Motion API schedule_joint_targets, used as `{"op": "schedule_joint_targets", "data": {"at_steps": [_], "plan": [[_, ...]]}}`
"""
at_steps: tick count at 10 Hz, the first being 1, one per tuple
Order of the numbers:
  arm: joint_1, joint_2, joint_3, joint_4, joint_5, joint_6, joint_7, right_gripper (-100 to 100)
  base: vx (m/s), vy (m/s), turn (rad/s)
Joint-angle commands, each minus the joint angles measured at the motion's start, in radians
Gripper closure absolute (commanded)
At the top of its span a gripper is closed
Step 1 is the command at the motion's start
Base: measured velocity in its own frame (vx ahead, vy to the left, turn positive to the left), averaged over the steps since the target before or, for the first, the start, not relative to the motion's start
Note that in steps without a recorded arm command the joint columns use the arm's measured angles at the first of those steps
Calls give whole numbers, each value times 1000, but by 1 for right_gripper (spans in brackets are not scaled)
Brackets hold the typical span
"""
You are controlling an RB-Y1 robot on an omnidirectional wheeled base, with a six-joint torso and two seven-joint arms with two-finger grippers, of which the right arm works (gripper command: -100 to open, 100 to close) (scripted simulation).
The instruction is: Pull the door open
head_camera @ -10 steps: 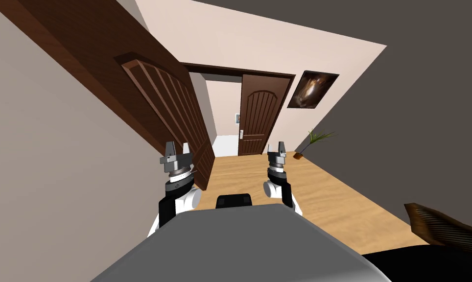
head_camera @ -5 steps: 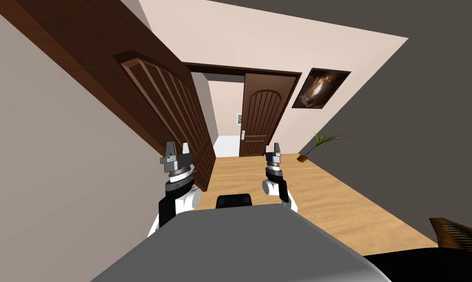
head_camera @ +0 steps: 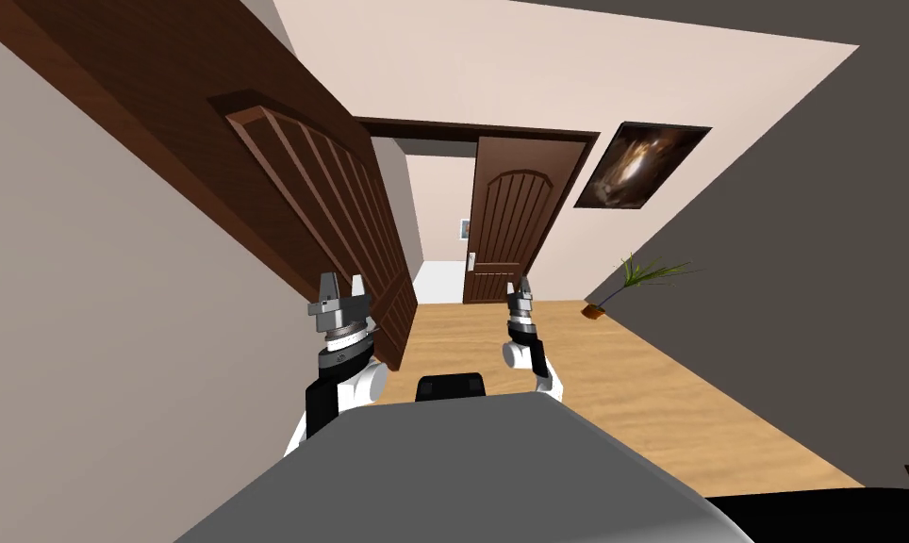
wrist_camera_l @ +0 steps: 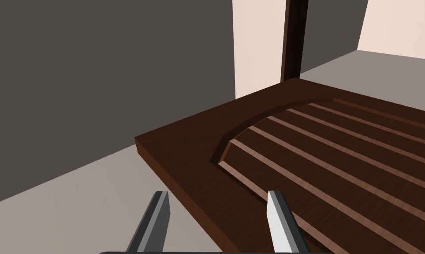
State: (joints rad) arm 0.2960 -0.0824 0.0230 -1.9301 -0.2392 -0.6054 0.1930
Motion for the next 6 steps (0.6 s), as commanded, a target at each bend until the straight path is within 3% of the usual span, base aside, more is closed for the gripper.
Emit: {"op": "schedule_joint_targets", "data": {"at_steps": [1,6], "plan": [[-23,-8,-2,41,-18,8,7,-100,93,-26,96],[-106,-39,-10,186,-80,22,28,-100,100,-32,88]]}}
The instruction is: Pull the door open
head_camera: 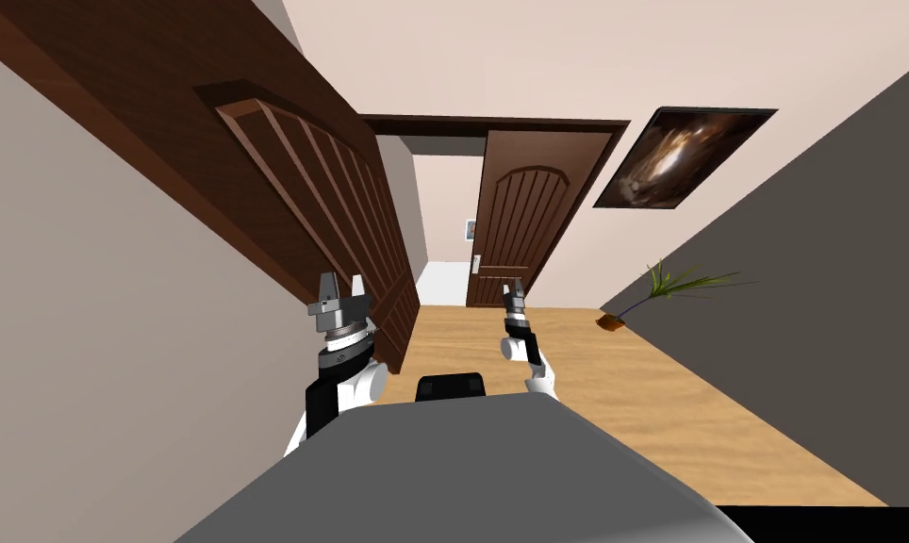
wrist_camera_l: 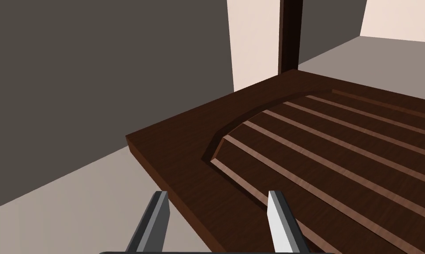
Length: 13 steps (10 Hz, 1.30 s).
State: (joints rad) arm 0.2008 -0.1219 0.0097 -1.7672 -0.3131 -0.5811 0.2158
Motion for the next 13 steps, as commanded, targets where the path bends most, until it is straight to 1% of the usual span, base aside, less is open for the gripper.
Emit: {"op": "schedule_joint_targets", "data": {"at_steps": [1,3,4,7,8,10,11,13], "plan": [[-11,1,3,31,-6,-3,5,-100,65,-25,30],[-46,-12,-1,90,-31,3,14,-100,61,-21,73],[-46,-12,-1,96,-31,3,14,-100,56,-23,41],[-99,-30,-6,185,-71,12,27,-100,68,-20,89],[-99,-30,-6,194,-71,12,27,-100,63,-32,27],[-135,-43,-10,258,-98,18,36,-100,67,-33,78],[-135,-43,-10,260,-98,18,36,-100,67,-24,38],[-171,-55,-14,324,-124,24,45,-100,70,-24,79]]}}
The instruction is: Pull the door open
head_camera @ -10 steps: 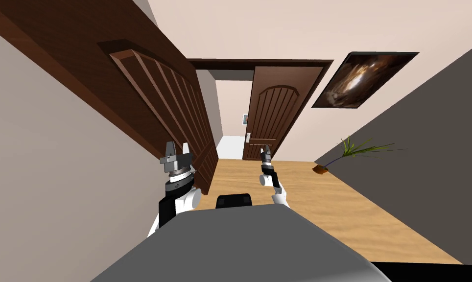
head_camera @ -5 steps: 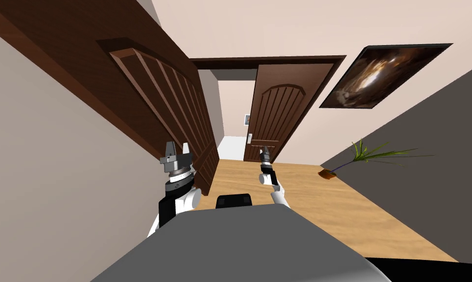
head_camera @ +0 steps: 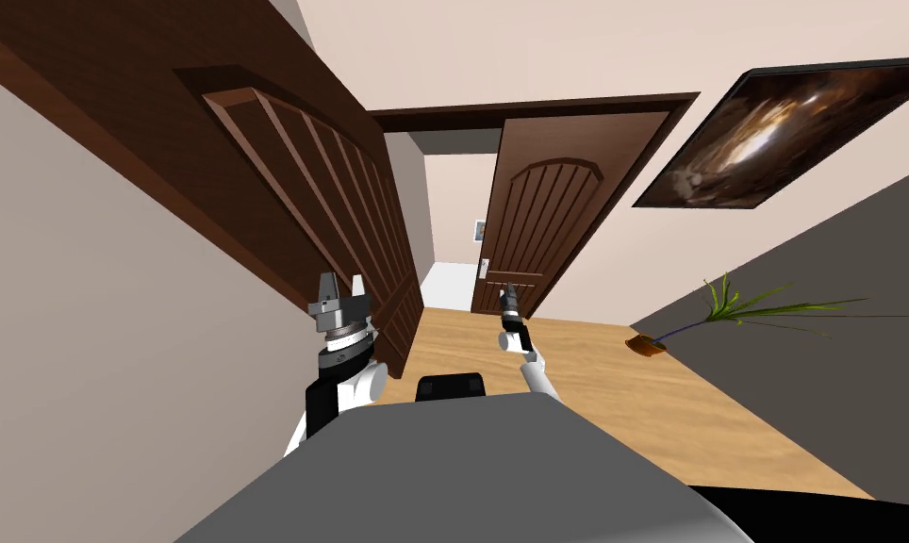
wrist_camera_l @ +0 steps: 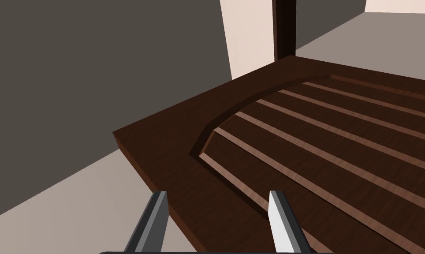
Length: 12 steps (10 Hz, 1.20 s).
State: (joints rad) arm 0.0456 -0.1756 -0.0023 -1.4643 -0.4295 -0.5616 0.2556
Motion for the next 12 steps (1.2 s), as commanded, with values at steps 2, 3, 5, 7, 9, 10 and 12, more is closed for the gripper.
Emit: {"op": "schedule_joint_targets", "data": {"at_steps": [2,3,5,7,9,10,12], "plan": [[-52,-13,-6,84,-35,10,15,-100,92,-40,96],[-70,-19,-7,119,-48,13,19,-100,98,-45,109],[-105,-31,-11,188,-74,19,28,-100,78,-48,85],[-140,-42,-15,251,-99,24,36,-100,92,-54,105],[-173,-53,-18,312,-124,30,45,-100,94,-47,87],[-189,-58,-20,342,-136,32,49,-100,84,-29,95],[-220,-68,-23,400,-159,37,56,-100,78,-48,89]]}}
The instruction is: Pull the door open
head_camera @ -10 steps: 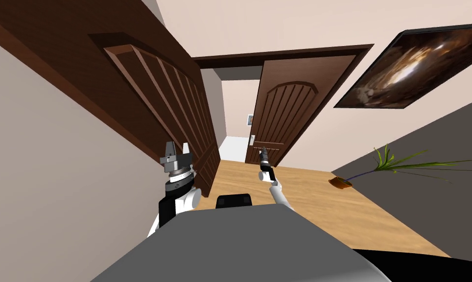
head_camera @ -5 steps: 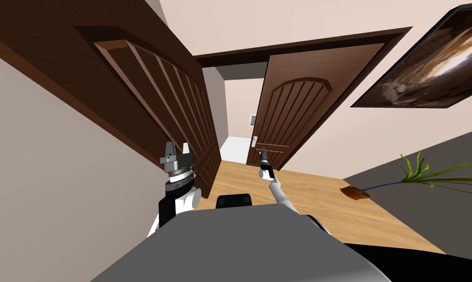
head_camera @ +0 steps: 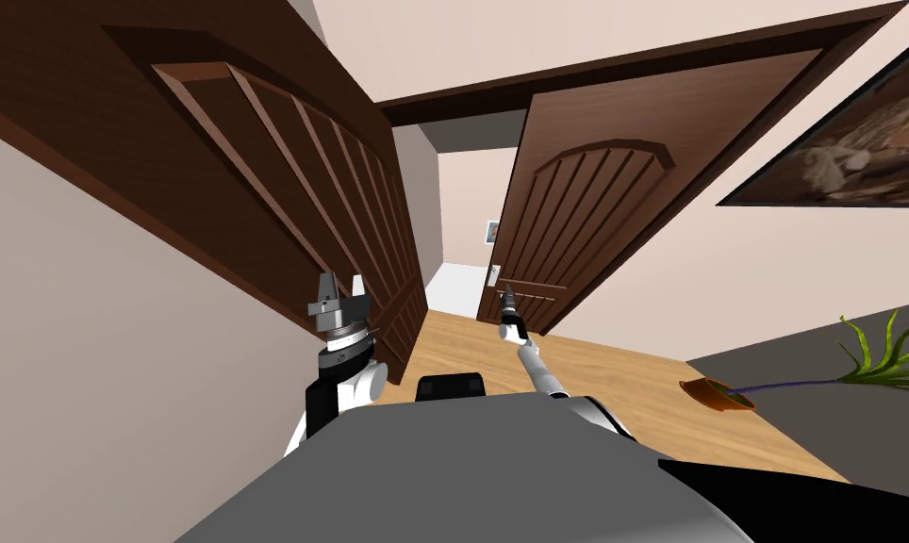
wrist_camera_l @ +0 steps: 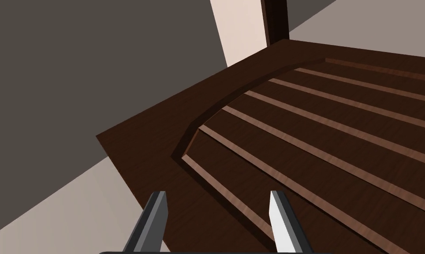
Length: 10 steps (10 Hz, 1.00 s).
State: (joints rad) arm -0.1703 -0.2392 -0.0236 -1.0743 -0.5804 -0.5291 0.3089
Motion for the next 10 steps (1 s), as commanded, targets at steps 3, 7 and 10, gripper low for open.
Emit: {"op": "schedule_joint_targets", "data": {"at_steps": [3,7,10], "plan": [[-49,-19,-6,93,-41,12,14,-100,90,-42,75],[-100,-35,-12,187,-79,21,27,-100,78,-47,70],[-131,-45,-15,245,-102,26,35,-100,60,-44,59]]}}
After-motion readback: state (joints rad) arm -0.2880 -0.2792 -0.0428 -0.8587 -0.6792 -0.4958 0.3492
